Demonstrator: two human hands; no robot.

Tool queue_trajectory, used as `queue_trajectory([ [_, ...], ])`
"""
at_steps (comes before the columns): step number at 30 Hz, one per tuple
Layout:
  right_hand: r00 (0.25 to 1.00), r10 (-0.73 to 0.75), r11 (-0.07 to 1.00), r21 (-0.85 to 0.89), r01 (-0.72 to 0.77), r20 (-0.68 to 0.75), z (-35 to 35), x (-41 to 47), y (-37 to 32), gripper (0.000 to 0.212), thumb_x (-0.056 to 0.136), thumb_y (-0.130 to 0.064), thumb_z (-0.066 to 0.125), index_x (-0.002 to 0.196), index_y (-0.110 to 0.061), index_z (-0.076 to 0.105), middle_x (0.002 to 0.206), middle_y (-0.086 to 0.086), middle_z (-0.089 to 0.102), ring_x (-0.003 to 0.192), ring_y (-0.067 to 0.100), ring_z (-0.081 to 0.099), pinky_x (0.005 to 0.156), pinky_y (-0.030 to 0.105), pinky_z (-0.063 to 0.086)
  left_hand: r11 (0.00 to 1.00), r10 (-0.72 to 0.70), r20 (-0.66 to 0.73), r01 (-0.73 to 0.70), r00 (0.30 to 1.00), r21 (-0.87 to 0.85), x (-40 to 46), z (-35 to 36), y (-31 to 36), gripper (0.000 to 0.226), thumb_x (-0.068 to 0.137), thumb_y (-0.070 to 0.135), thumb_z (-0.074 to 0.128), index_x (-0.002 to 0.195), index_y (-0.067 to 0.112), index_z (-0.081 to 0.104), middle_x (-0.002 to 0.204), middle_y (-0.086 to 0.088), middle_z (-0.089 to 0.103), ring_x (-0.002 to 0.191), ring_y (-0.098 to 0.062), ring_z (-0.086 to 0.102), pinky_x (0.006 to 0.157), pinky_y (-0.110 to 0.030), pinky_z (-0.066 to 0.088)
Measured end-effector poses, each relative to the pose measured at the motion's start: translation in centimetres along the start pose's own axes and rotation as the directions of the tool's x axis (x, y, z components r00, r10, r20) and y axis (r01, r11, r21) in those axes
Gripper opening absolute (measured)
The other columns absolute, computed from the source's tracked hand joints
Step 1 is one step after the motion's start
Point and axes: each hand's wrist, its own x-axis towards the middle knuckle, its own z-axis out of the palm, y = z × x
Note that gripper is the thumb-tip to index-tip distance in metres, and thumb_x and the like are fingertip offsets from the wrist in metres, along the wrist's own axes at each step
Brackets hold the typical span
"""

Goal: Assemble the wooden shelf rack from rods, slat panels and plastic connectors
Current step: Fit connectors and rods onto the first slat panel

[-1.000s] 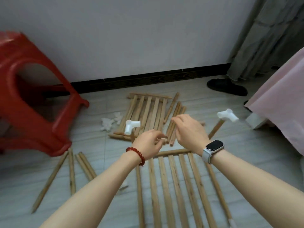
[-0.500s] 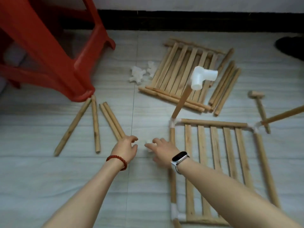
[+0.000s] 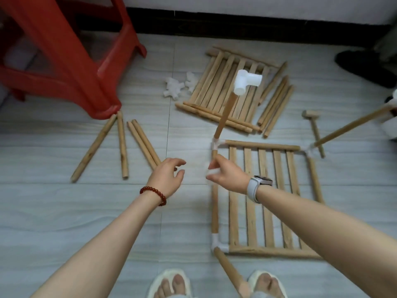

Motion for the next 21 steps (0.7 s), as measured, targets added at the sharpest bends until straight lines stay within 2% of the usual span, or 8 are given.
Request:
queue_trajectory([
  [2,0.998,0.002,0.997,0.074,0.002,-0.057,-1.4,-2.5,-0.5,0.021,0.087,-0.019,0.063,0.103,-0.012,0.05,0.099,-0.003,0.051,0.092,0.014,0.052,0.074,0.022,0.039,0.998,0.051,-0.002,-0.051,0.999,-0.033,-1.5,-0.6,1.9,0.026,0.092,0.015,0.052,0.116,0.014,0.06,0.115,-0.001,0.059,0.096,-0.012,0.058,0.086,-0.02,0.04],
  [4,0.992,-0.004,0.98,0.196,0.028,-0.122,-2.6,-5.9,-0.8,0.019,0.086,-0.014,0.064,0.091,-0.016,0.046,0.093,0.0,0.051,0.081,0.019,0.057,0.075,0.034,0.05,0.991,0.113,-0.005,-0.113,0.994,-0.074,-4.0,-1.2,4.2,0.023,0.091,0.013,0.053,0.112,0.013,0.063,0.109,0.0,0.062,0.088,-0.009,0.057,0.085,-0.021,0.042],
  [7,0.985,-0.033,0.943,0.321,0.086,-0.167,-4.1,-10.5,-1.6,0.027,0.088,-0.005,0.06,0.104,-0.02,0.046,0.099,0.007,0.049,0.079,0.027,0.064,0.08,0.038,0.055,0.97,0.186,0.035,-0.178,0.982,-0.164,-7.3,-2.0,7.0,0.018,0.089,0.011,0.055,0.103,0.016,0.065,0.098,0.004,0.064,0.084,-0.009,0.059,0.085,-0.024,0.047],
  [10,0.976,-0.095,0.937,0.313,0.154,-0.194,-5.4,-14.7,-2.5,0.038,0.094,-0.006,0.051,0.123,-0.03,0.046,0.103,0.007,0.048,0.084,0.019,0.066,0.077,0.026,0.056,0.939,0.27,0.129,-0.231,0.954,-0.255,-10.3,-3.1,9.2,0.022,0.087,0.007,0.056,0.09,0.028,0.062,0.091,0.011,0.064,0.089,-0.011,0.062,0.087,-0.028,0.05],
  [13,0.968,-0.129,0.924,0.328,0.196,-0.214,-5.9,-19.1,-2.9,0.031,0.094,-0.008,0.052,0.114,-0.032,0.053,0.109,0.015,0.051,0.085,0.013,0.066,0.073,0.021,0.055,0.915,0.323,0.306,-0.213,0.896,-0.344,-13.9,-3.6,10.4,0.03,0.085,-0.001,0.055,0.093,0.027,0.063,0.096,0.009,0.066,0.092,-0.007,0.062,0.082,-0.019,0.049],
  [16,0.974,-0.146,0.915,0.351,0.199,-0.172,-5.3,-22.5,-3.1,0.027,0.091,-0.013,0.057,0.11,-0.032,0.057,0.104,0.022,0.059,0.086,0.012,0.065,0.071,0.019,0.051,0.93,0.335,0.466,-0.206,0.819,-0.305,-16.8,-3.1,10.6,0.022,0.087,0.012,0.061,0.106,0.024,0.064,0.106,0.008,0.065,0.099,0.0,0.059,0.082,-0.011,0.047],
  [18,0.979,-0.152,0.926,0.328,0.189,-0.133,-4.9,-23.8,-3.3,0.027,0.09,-0.015,0.059,0.108,-0.036,0.057,0.093,0.017,0.063,0.083,0.011,0.062,0.068,0.016,0.048,0.94,0.326,0.468,-0.231,0.821,-0.25,-17.6,-2.2,10.5,0.025,0.087,0.016,0.062,0.112,0.02,0.064,0.111,0.004,0.066,0.103,-0.003,0.059,0.088,-0.016,0.047],
  [21,0.981,-0.168,0.95,0.247,0.189,-0.101,-4.4,-24.6,-3.7,0.027,0.09,-0.018,0.06,0.105,-0.04,0.056,0.085,0.001,0.063,0.079,0.007,0.06,0.07,0.018,0.047,0.942,0.308,0.378,-0.224,0.873,-0.25,-18.1,-1.1,10.8,0.022,0.085,0.011,0.064,0.107,0.012,0.068,0.109,-0.004,0.068,0.098,-0.007,0.061,0.09,-0.02,0.047],
])
